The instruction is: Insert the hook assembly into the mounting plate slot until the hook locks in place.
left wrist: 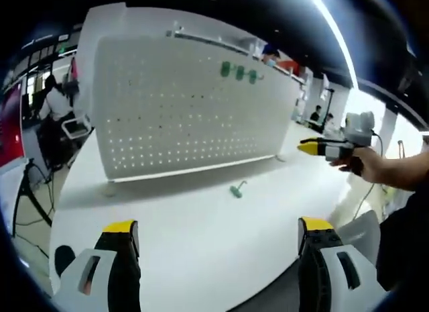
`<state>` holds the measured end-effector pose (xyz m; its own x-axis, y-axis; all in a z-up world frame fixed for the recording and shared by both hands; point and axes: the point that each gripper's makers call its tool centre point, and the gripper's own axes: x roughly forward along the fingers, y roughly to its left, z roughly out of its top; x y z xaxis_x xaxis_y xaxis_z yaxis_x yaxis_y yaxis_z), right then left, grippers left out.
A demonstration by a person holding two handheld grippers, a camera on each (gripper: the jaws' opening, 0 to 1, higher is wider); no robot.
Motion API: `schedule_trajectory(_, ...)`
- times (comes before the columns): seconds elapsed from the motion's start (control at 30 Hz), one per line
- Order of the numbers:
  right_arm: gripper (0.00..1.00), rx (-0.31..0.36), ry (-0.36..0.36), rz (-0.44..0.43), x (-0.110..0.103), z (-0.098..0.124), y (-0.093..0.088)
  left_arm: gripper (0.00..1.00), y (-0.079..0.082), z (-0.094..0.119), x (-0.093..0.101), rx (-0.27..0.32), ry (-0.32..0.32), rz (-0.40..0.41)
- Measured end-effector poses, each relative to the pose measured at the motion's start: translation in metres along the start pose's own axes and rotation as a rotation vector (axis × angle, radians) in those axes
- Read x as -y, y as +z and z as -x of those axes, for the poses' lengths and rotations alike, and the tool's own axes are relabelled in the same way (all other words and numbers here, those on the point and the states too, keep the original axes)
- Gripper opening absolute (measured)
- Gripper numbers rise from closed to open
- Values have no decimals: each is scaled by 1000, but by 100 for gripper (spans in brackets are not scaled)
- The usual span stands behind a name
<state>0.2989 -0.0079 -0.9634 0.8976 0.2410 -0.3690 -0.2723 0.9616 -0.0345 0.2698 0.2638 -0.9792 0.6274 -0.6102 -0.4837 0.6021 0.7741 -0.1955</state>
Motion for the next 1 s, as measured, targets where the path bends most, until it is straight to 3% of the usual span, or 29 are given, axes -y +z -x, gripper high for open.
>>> schedule_trajectory(0.3, 30, -68, 85, 68, -21, 4, -26, 100, -11, -1, 2, -43, -3, 8)
schedule_trajectory(0.43, 30, -74, 104, 43, -20, 3, -27, 100, -14, -1, 4, -55, -3, 2)
schedule_trajectory(0.63, 30, -124, 179, 173, -22, -2, -37, 99, -21, -6, 8, -78, -18, 11)
schedule_trajectory(1.0, 26, -233, 298, 288, -23, -48, -60, 99, -24, -11, -5, -88, 4, 32)
